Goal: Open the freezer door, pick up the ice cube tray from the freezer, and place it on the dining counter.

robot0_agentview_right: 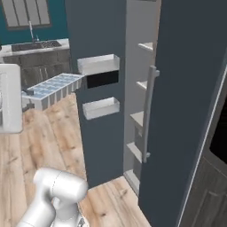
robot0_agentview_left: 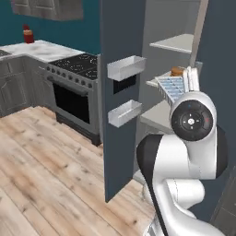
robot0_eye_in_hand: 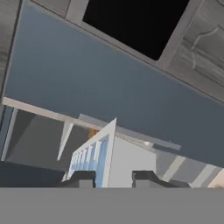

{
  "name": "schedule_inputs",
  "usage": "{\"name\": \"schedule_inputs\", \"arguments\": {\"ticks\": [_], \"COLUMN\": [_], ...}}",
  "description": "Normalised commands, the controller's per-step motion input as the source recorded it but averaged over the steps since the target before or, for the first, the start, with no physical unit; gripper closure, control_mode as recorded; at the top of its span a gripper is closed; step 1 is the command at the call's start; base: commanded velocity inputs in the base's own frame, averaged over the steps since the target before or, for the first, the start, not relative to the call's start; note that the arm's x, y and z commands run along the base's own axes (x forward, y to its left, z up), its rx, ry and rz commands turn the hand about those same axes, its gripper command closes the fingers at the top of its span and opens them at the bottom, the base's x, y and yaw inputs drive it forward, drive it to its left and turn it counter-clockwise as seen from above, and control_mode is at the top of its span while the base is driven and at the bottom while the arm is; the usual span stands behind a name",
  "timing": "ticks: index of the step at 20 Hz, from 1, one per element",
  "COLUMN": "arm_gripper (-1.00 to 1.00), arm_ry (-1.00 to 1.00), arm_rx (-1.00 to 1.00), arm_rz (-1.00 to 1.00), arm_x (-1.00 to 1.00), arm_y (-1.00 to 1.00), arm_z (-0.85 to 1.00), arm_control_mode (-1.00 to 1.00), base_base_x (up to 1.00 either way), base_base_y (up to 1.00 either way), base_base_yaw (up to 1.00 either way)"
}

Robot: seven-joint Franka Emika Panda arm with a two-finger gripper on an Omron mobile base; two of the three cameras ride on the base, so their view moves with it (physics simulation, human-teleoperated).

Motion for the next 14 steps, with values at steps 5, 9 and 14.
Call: {"name": "schedule_inputs", "arguments": {"ticks": [5, 9, 14], "arm_gripper": [1.0, 1.0, 1.0], "arm_ry": [0.0, 0.0, 0.0], "arm_rx": [0.0, 0.0, 0.0], "arm_rz": [0.0, 0.0, 0.0], "arm_x": [0.0, 0.0, 0.0], "arm_y": [0.0, 0.0, 0.0], "arm_z": [0.0, 0.0, 0.0], "arm_control_mode": [1.0, 1.0, 1.0], "base_base_x": [-0.81, -0.48, -0.05], "base_base_y": [-0.24, 0.07, 0.08], "base_base_yaw": [0.59, 0.7, 0.86]}}
